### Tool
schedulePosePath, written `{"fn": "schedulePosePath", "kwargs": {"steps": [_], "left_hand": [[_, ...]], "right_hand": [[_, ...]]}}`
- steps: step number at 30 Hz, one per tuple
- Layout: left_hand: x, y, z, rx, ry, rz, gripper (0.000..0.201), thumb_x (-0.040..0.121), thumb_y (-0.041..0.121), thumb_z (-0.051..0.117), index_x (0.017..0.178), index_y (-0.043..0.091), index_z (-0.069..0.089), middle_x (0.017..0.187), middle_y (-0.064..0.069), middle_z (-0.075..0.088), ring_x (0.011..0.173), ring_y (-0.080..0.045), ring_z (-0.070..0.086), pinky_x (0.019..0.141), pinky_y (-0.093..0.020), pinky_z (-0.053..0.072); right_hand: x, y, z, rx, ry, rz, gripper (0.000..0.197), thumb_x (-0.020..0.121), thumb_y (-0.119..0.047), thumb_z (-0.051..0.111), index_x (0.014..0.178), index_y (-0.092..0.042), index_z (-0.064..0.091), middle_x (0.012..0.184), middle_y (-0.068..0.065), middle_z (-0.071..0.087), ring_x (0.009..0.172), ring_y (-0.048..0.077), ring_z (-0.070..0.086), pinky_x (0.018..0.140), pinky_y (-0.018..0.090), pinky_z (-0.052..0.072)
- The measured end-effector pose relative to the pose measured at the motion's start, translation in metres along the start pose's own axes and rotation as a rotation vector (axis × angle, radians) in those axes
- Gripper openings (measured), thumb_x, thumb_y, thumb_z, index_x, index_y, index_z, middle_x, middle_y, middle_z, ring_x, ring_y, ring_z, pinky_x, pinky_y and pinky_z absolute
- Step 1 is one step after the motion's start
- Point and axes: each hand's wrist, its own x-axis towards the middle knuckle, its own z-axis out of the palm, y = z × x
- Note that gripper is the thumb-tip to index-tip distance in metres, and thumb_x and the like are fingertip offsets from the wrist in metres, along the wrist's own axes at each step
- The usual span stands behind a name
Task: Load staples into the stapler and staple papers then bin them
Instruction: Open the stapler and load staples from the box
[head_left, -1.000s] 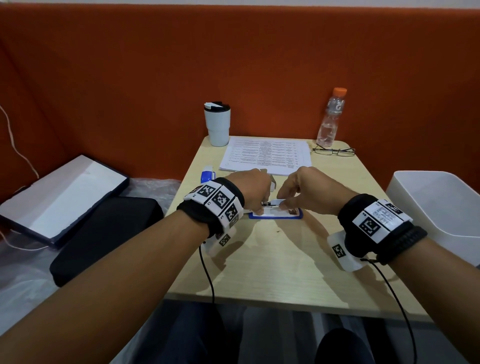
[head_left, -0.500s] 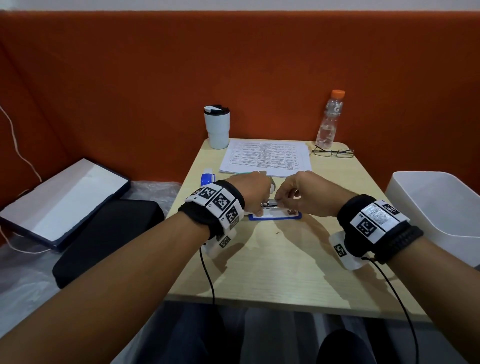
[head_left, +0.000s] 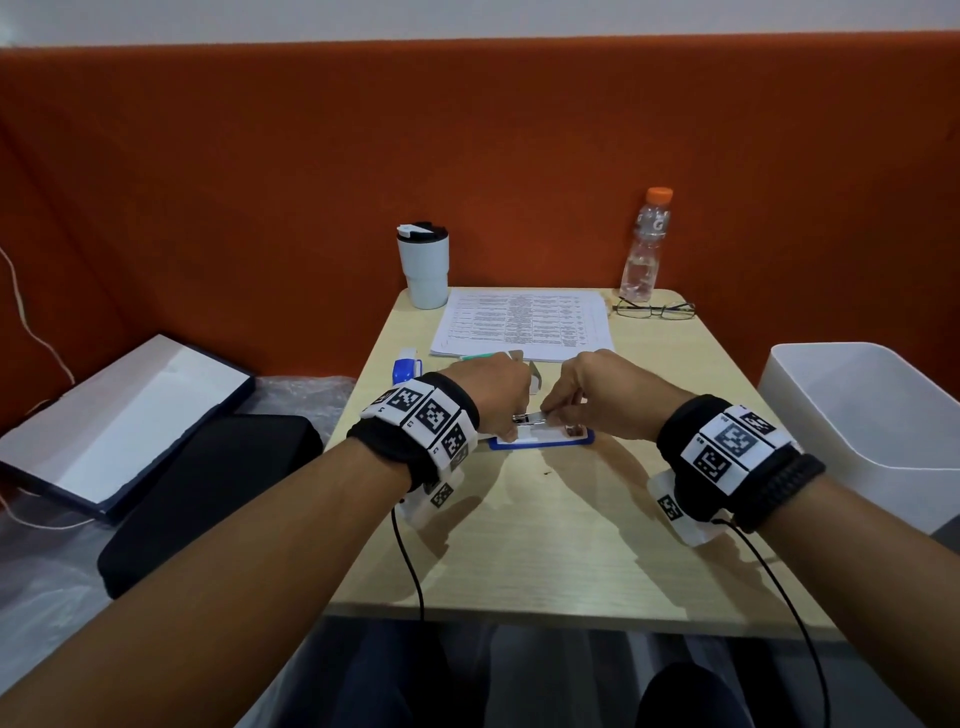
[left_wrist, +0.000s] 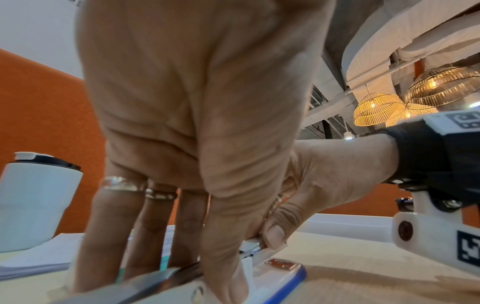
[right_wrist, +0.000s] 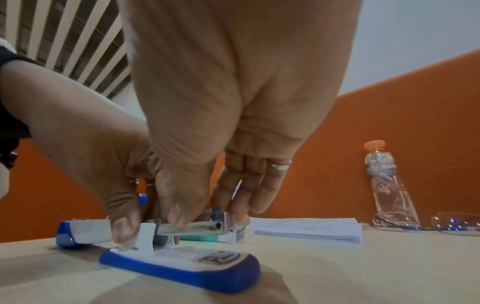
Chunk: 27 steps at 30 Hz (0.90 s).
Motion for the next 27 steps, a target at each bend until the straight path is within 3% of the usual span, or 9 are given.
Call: {"fn": "schedulePosePath", "kwargs": {"steps": [5, 10, 14, 19, 24, 27], "left_hand": [[0.001, -0.001, 0.001, -0.001, 0.007, 0.001, 0.036, 0.087, 0.023, 0.082, 0.119, 0.010, 0.074, 0.116, -0.011, 0.072, 0.099, -0.030, 0.069, 0.088, -0.045, 0.060], [0.002, -0.002, 0.002, 0.000, -0.006, -0.010, 0.034, 0.088, 0.024, 0.081, 0.119, 0.010, 0.075, 0.114, -0.011, 0.073, 0.096, -0.030, 0.069, 0.087, -0.044, 0.061], [0.002, 0.000, 0.002, 0.002, -0.003, 0.002, 0.037, 0.089, 0.023, 0.080, 0.123, 0.011, 0.073, 0.116, -0.010, 0.072, 0.099, -0.029, 0.068, 0.089, -0.044, 0.060], [0.001, -0.002, 0.001, 0.004, -0.022, -0.018, 0.035, 0.089, 0.028, 0.080, 0.120, 0.013, 0.076, 0.116, -0.009, 0.072, 0.099, -0.028, 0.068, 0.088, -0.041, 0.060], [-0.007, -0.012, 0.003, 0.074, -0.076, -0.051, 0.046, 0.084, 0.035, 0.084, 0.123, 0.014, 0.072, 0.116, -0.008, 0.071, 0.102, -0.028, 0.068, 0.081, -0.036, 0.058], [-0.013, -0.021, 0.008, 0.139, -0.092, -0.105, 0.055, 0.077, 0.040, 0.090, 0.120, 0.012, 0.070, 0.114, -0.008, 0.070, 0.099, -0.028, 0.069, 0.084, -0.038, 0.060]], "right_hand": [[-0.004, 0.001, 0.000, 0.007, 0.037, -0.001, 0.014, 0.092, -0.015, 0.081, 0.102, -0.023, 0.087, 0.078, -0.023, 0.068, 0.075, 0.001, 0.066, 0.073, 0.028, 0.057], [-0.008, 0.002, -0.001, -0.066, 0.033, -0.022, 0.022, 0.093, -0.011, 0.078, 0.108, -0.025, 0.086, 0.093, -0.010, 0.078, 0.080, 0.007, 0.069, 0.075, 0.032, 0.060], [-0.011, 0.001, -0.001, -0.157, -0.014, -0.017, 0.020, 0.094, -0.015, 0.075, 0.104, -0.027, 0.086, 0.097, -0.012, 0.073, 0.085, 0.009, 0.068, 0.075, 0.038, 0.061], [-0.010, 0.008, -0.004, -0.125, -0.008, 0.103, 0.008, 0.088, -0.025, 0.083, 0.096, -0.027, 0.084, 0.091, -0.010, 0.077, 0.083, 0.011, 0.072, 0.076, 0.045, 0.064], [-0.011, 0.006, -0.004, -0.087, 0.004, 0.115, 0.010, 0.088, -0.017, 0.084, 0.097, -0.019, 0.085, 0.085, -0.007, 0.078, 0.080, 0.012, 0.074, 0.076, 0.042, 0.064], [-0.011, 0.007, -0.002, -0.048, 0.010, 0.109, 0.010, 0.087, -0.012, 0.085, 0.096, -0.016, 0.085, 0.084, -0.007, 0.080, 0.078, 0.012, 0.075, 0.078, 0.041, 0.065]]}}
